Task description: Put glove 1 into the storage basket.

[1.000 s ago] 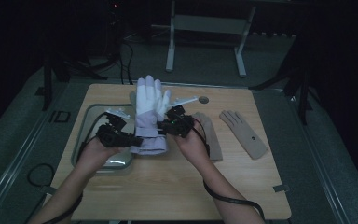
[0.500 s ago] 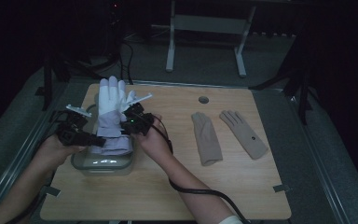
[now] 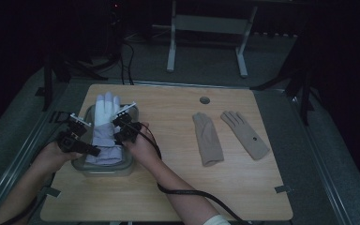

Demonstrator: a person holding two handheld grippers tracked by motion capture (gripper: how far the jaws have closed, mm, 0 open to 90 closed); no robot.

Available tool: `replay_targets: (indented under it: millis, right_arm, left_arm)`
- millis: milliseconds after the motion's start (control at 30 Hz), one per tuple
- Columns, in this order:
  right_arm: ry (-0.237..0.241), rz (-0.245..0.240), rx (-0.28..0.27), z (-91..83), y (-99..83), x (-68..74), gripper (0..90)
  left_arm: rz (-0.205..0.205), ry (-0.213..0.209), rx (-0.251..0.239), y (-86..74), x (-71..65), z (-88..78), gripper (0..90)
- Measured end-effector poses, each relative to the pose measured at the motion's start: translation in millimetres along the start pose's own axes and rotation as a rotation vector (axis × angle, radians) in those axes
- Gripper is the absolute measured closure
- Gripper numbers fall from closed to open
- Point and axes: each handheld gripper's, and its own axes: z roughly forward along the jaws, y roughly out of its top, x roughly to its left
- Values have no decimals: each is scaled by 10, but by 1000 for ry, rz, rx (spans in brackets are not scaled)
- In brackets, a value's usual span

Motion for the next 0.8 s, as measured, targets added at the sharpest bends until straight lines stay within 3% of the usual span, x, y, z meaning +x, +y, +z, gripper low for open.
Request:
replay_targets:
  millis: [100, 233, 400, 467, 600, 700, 800]
  right_arm:
    - [-16, 9, 28, 69, -42, -9, 804]
    - [-35, -3, 68, 90, -37, -14, 801]
    - [-1, 24, 161, 148, -63, -72, 791]
    - [3, 11, 191, 207, -94, -69, 788]
    - [-35, -12, 199, 223, -88, -28, 768]
    - [-64, -48, 203, 223, -66, -8, 665]
    - [-57, -66, 167, 173, -30, -21, 558]
  left_arm:
    - [2, 20, 13, -13, 0, 97, 744]
    - [-21, 4, 8, -41, -7, 186, 740]
    - [-21, -13, 46, -87, -21, 297, 725]
    - [-31, -14, 52, -101, -21, 347, 720]
    - [-24, 34, 67, -87, -79, 385, 657]
    - [1, 89, 64, -93, -134, 395, 572]
    - [-2, 120, 21, -125, -167, 346, 512]
